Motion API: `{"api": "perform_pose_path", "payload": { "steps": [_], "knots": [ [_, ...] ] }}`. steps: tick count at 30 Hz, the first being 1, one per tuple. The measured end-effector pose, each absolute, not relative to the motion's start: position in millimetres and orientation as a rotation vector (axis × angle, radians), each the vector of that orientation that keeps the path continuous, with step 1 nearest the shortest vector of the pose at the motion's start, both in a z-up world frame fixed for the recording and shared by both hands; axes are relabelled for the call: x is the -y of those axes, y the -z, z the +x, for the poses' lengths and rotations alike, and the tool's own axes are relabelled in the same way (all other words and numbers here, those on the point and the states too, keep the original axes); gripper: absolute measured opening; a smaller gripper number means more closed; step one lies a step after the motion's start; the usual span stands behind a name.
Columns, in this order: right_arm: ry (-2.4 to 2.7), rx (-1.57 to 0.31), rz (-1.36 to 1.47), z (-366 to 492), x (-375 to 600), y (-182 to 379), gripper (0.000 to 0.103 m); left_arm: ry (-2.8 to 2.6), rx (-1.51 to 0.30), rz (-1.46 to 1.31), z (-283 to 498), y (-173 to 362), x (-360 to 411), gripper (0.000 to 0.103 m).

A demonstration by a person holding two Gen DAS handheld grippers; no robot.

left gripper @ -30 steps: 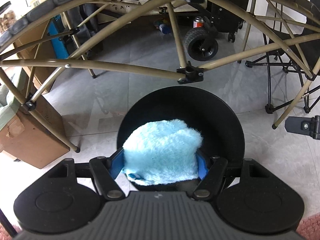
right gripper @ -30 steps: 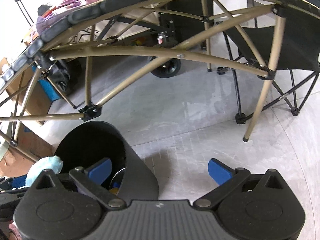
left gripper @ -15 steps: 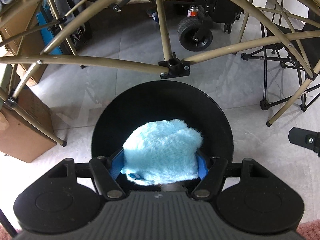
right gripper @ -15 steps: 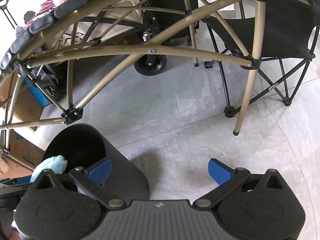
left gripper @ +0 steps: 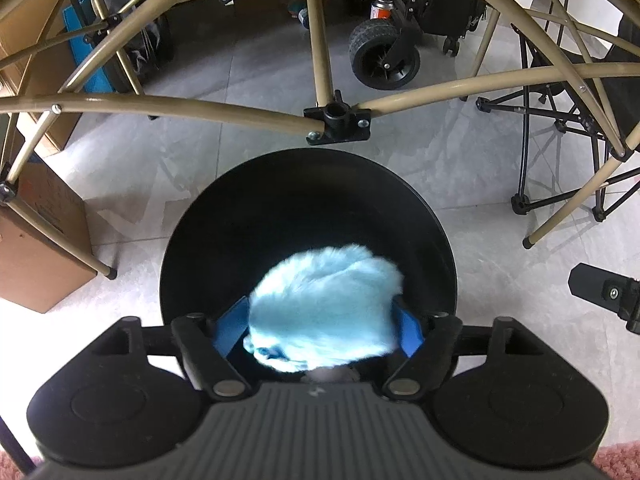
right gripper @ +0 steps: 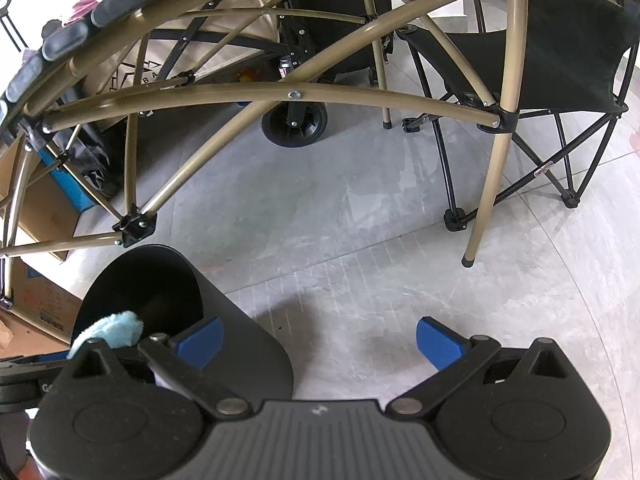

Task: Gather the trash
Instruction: 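Move the left gripper over the bin and release the light blue plush, then raise both tools back toward the table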

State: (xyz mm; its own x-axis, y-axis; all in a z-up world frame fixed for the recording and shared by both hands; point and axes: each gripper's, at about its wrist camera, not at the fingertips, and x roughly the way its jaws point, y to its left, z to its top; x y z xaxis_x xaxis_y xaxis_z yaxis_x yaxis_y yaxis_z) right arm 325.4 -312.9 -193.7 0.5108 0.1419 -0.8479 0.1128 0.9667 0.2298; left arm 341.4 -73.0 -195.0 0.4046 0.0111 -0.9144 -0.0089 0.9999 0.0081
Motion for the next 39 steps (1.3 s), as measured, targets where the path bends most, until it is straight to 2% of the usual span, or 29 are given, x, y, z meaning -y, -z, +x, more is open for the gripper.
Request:
{"api": "perform_pose_path", "payload": {
  "steps": [3, 6, 24, 39],
  "knots": [
    [-0.016, -1.039, 0.270, 325.3, 313.5, 193.7, 0.103, -0.017, -1.157, -0.010, 341.3, 194.2, 72.1, 0.101],
    [-0.015, -1.038, 0.270, 325.6, 314.9, 194.0, 0.103, -0.018, -1.156, -0.007, 341.5, 194.2, 73.3, 0.103],
    [-0.018, -1.033, 0.266, 324.7, 314.7, 192.5, 0.103, -0.020, -1.159, -0.005, 340.5, 193.9, 73.4, 0.103],
    [-0.066, -0.943, 0.249, 306.7, 307.7, 155.5, 0.103, 0.004, -1.061, -0.018, 315.5, 161.9, 63.6, 0.103]
  ]
}}
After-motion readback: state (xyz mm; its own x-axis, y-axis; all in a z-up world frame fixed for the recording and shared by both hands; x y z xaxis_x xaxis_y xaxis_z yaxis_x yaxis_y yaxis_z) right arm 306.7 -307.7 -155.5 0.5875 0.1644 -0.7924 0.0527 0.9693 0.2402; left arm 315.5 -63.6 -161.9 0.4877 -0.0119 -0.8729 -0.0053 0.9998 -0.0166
